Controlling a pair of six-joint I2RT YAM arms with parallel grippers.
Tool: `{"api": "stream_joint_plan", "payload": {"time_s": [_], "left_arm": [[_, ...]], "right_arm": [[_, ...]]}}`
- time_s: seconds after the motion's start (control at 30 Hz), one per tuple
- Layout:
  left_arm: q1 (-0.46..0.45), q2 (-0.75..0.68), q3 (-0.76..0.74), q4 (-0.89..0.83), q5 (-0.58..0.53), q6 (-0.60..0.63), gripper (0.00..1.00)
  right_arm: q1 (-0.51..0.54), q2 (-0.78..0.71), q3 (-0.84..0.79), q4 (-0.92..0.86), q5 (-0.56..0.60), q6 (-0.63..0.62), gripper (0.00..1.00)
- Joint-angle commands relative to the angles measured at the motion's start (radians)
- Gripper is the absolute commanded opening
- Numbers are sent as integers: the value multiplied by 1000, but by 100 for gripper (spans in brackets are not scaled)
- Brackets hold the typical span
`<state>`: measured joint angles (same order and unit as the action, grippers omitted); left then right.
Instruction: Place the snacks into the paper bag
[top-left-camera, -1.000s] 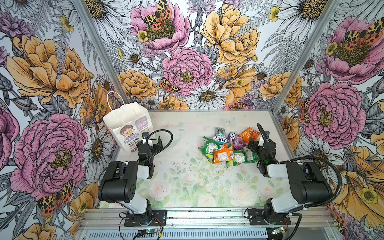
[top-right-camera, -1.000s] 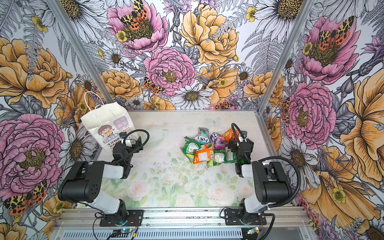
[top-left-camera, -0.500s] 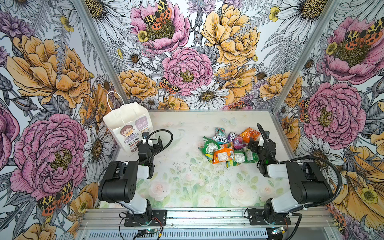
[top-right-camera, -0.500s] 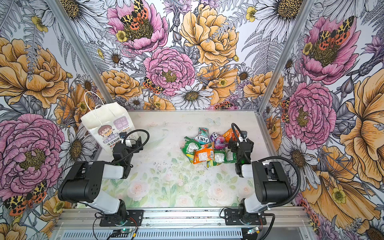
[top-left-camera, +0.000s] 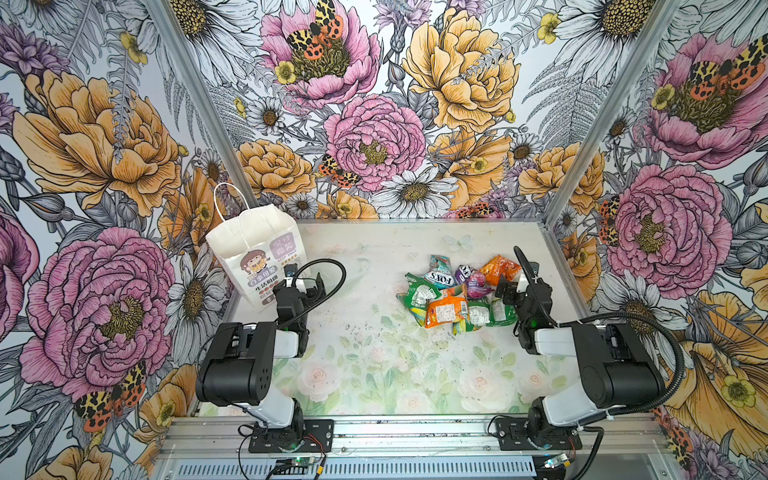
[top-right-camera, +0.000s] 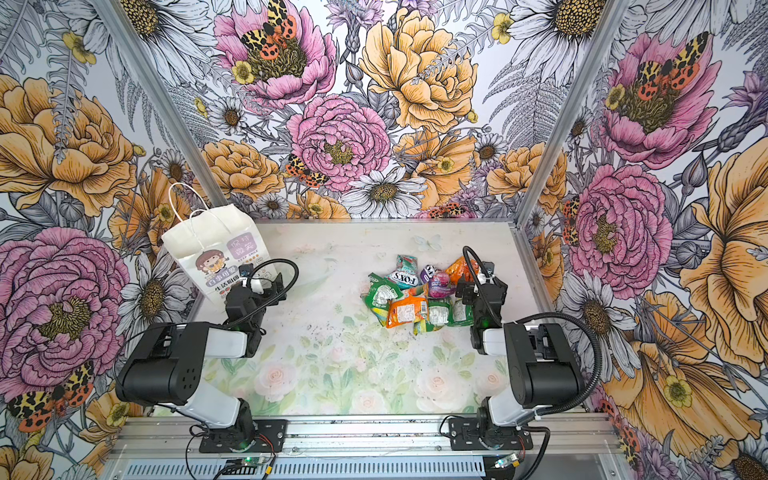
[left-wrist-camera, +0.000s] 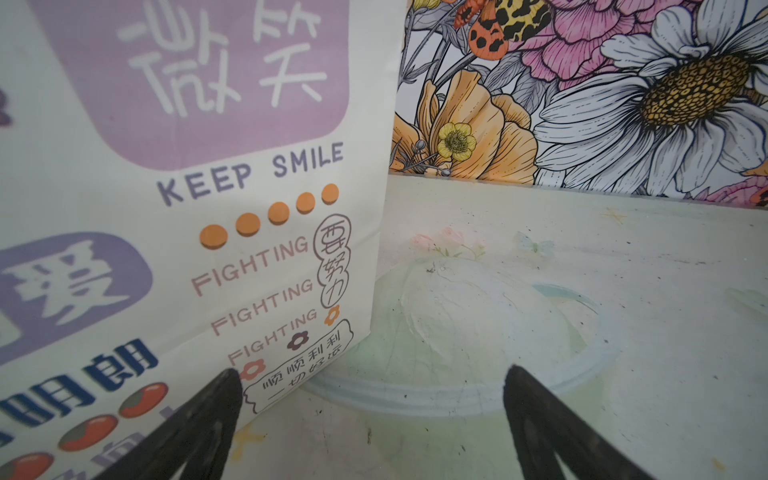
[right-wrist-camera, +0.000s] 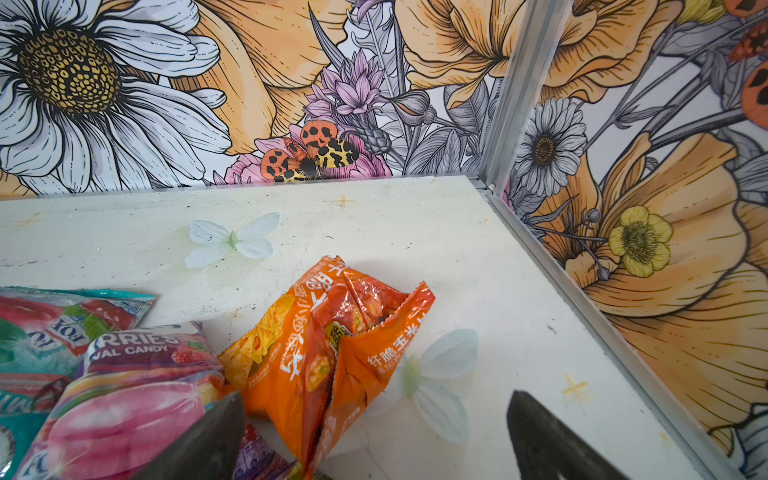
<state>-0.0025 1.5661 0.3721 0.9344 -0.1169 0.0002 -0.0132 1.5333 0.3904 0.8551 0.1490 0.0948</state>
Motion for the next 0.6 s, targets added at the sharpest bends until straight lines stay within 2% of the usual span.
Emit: {"api": "stream_joint_plan", "payload": {"time_s": [0.0, 0.17, 0.23, 0.37, 0.57], "left_arm": [[-7, -13, 2, 17, -24, 12, 99], [-26, -43, 4, -11, -55, 26, 99], [-53, -110, 18, -95, -126, 40, 99], [-77, -266, 25, -226, -147, 54, 99], [-77, -475, 49, -440, -115, -21, 99]], "right_arm": [[4, 3, -1, 17, 9, -4, 100], [7, -11, -10, 22, -7, -16, 99], [13, -53, -4, -22, -3, -20, 99], [14, -183, 72, -288, 8, 4, 99], [32, -334, 228, -677, -48, 28, 97]]}}
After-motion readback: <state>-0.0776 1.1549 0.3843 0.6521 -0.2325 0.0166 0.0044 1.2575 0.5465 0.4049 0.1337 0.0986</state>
